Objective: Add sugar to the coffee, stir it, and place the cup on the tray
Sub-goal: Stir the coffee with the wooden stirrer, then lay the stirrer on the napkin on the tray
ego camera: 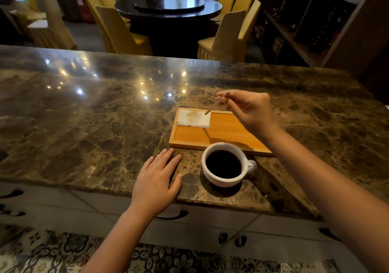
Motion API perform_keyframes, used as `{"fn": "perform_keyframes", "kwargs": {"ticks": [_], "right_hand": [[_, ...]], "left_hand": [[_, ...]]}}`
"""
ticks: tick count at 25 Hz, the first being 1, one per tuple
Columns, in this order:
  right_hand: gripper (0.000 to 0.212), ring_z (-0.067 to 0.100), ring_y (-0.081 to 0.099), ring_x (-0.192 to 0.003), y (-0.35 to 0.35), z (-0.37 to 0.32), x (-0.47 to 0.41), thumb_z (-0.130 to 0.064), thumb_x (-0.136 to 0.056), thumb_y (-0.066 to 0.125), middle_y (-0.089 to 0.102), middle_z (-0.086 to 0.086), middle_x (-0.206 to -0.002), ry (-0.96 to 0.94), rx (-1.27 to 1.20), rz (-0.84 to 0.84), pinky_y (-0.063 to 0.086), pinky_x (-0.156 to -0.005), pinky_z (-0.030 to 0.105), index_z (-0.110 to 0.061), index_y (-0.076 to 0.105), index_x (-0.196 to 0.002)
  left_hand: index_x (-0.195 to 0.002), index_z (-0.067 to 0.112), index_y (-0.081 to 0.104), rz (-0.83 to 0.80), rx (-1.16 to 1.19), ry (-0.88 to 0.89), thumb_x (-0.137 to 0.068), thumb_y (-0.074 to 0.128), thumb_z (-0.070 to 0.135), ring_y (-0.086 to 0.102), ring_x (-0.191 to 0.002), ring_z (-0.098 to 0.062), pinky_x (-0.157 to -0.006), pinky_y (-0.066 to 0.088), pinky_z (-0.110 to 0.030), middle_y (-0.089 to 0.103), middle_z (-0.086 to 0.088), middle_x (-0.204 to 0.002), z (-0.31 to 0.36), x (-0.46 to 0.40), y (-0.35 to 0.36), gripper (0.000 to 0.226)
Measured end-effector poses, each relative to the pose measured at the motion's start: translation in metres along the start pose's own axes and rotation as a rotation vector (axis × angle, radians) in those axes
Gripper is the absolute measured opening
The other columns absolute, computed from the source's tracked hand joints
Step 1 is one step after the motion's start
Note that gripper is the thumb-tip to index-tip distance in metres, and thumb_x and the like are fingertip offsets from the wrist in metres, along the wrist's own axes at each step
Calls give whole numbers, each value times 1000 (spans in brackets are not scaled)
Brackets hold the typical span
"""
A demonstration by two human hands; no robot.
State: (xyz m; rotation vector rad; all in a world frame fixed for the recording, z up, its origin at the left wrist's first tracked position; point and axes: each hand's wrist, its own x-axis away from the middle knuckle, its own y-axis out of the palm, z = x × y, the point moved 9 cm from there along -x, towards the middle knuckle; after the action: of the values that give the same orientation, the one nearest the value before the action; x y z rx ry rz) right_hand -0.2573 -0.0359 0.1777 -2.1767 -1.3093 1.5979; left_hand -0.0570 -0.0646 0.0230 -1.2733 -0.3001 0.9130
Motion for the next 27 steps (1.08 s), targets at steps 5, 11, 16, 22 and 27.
{"fn": "perform_keyframes", "kwargs": {"ticks": [5, 11, 16, 22, 27], "right_hand": [[16, 30, 71, -70, 67, -15, -3, -7, -85, 61, 74, 19, -82, -490, 160, -175, 60, -54, 41, 0, 68, -98], [20, 30, 69, -71, 111, -18, 23, -11, -89, 55, 72, 19, -86, -783, 177, -426, 57, -46, 38, 1, 65, -102], [20, 29, 68, -73, 123, -19, 27, -14, -90, 54, 71, 19, -86, -834, 196, -531, 55, -46, 36, 1, 65, -97], [30, 26, 65, -68, 129, -18, 33, -30, -91, 55, 70, 15, -84, -787, 202, -629, 52, -42, 34, -2, 65, -94], [25, 28, 67, -73, 102, -11, 24, -24, -87, 62, 71, 18, -91, -675, 334, -626, 54, -45, 32, -1, 65, -95]], "left_hand": [[-133, 23, 45, 19, 0, -9, -86, 34, 44, 26, -134, -13, -109, 18, -36, 41, -3, -143, 0, 0, -3, 53], [-133, 24, 46, 17, -9, -18, -85, 40, 41, 28, -134, -12, -110, 22, -38, 42, 0, -143, 0, 0, -1, 51], [-132, 25, 46, 15, -19, -32, -84, 42, 40, 28, -134, -11, -110, 20, -36, 42, 1, -143, -2, 1, 1, 50], [-132, 24, 47, 17, -21, -28, -84, 43, 39, 30, -134, -12, -110, 22, -38, 43, 0, -142, 0, 0, 0, 50], [-133, 25, 45, 11, -16, -18, -84, 41, 40, 29, -134, -13, -110, 19, -36, 42, -1, -143, 1, -1, -1, 51]]}}
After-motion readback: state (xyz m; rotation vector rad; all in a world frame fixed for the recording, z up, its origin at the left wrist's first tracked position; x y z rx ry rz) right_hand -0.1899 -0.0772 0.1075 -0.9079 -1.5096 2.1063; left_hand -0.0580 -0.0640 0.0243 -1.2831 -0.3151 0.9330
